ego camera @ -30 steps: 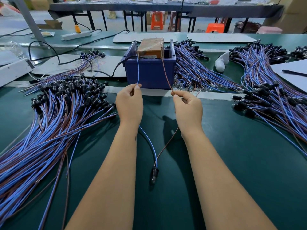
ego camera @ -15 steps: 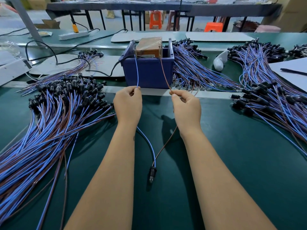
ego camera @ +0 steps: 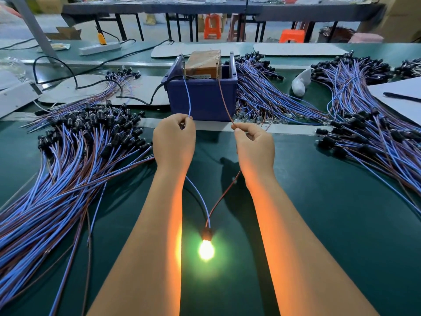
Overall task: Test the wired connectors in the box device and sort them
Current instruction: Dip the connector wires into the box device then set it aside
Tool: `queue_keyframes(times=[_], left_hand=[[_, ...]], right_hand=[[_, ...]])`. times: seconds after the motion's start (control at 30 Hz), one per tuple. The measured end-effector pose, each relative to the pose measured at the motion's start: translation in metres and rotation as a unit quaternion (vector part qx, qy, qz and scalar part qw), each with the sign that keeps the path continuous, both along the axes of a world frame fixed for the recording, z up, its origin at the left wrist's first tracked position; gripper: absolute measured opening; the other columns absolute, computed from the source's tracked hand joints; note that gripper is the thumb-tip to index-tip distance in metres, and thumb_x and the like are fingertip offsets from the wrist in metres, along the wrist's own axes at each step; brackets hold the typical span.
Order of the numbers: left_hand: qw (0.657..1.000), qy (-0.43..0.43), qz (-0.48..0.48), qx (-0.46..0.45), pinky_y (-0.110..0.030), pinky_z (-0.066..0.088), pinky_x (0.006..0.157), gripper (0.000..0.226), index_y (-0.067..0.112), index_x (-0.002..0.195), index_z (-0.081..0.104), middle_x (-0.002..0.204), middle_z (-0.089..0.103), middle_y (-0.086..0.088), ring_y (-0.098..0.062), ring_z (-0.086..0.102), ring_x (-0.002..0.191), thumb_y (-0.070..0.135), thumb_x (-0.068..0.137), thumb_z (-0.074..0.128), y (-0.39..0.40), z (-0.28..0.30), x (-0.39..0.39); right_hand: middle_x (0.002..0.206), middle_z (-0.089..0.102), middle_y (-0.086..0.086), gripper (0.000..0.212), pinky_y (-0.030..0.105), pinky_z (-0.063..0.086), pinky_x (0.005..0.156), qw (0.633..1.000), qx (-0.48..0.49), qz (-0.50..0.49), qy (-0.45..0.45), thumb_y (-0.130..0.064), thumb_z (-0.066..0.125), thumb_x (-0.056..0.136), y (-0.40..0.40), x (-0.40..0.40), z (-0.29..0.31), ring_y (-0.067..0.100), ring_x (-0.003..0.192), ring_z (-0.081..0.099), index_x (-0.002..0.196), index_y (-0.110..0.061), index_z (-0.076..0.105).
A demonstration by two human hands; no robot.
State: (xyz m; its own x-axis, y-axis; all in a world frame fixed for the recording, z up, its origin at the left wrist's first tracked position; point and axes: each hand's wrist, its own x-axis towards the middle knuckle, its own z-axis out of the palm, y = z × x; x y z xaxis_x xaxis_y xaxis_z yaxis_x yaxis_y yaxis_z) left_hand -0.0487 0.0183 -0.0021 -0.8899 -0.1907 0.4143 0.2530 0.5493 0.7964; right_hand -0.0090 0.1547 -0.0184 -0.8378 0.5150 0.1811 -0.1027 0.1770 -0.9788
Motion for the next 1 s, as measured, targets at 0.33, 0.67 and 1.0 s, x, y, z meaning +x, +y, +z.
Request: queue_keyframes(times=[0.33, 0.67, 1.0], left_hand=[[0.975, -0.069, -0.076, 0.197, -0.021, 0.043, 0.052, 0.022, 0.023, 0.087, 0.070, 0.055, 0.060, 0.010, -0.007, 0.052, 0.051, 0.018, 0.094, 0.050, 0.013, 0.006, 0.007], [0.931, -0.121, -0.197, 0.283, -0.009, 0.037, 0.045, 0.015, 0.015, 0.082, 0.070, 0.053, 0.060, 0.014, 0.005, 0.048, 0.044, 0.013, 0.094, 0.061, 0.036, -0.001, 0.039], [0.629, -0.190, -0.231, 0.718, -0.012, 0.049, 0.048, 0.020, 0.010, 0.087, 0.061, 0.059, 0.060, 0.003, -0.005, 0.059, 0.049, 0.016, 0.101, 0.049, 0.014, 0.007, 0.051]], right_hand=[[0.071, 0.058, -0.007, 0.016, 0.022, 0.038, 0.059, 0.997, 0.005, -0.021, 0.067, -0.017, 0.054, 0.094, -0.009, 0.006, 0.003, 0.002, 0.055, 0.043, 0.097, -0.025, 0.068], [0.084, 0.072, 0.005, 0.015, 0.041, 0.053, 0.077, 0.995, 0.082, 0.060, 0.011, -0.013, 0.058, 0.093, -0.018, 0.030, 0.002, 0.018, 0.077, 0.064, 0.097, -0.014, 0.072], [0.089, 0.061, -0.002, 0.058, 0.013, 0.045, 0.060, 0.981, 0.081, 0.174, 0.009, 0.012, 0.058, 0.085, -0.001, 0.053, 0.001, 0.004, 0.062, 0.045, 0.131, -0.024, 0.057]])
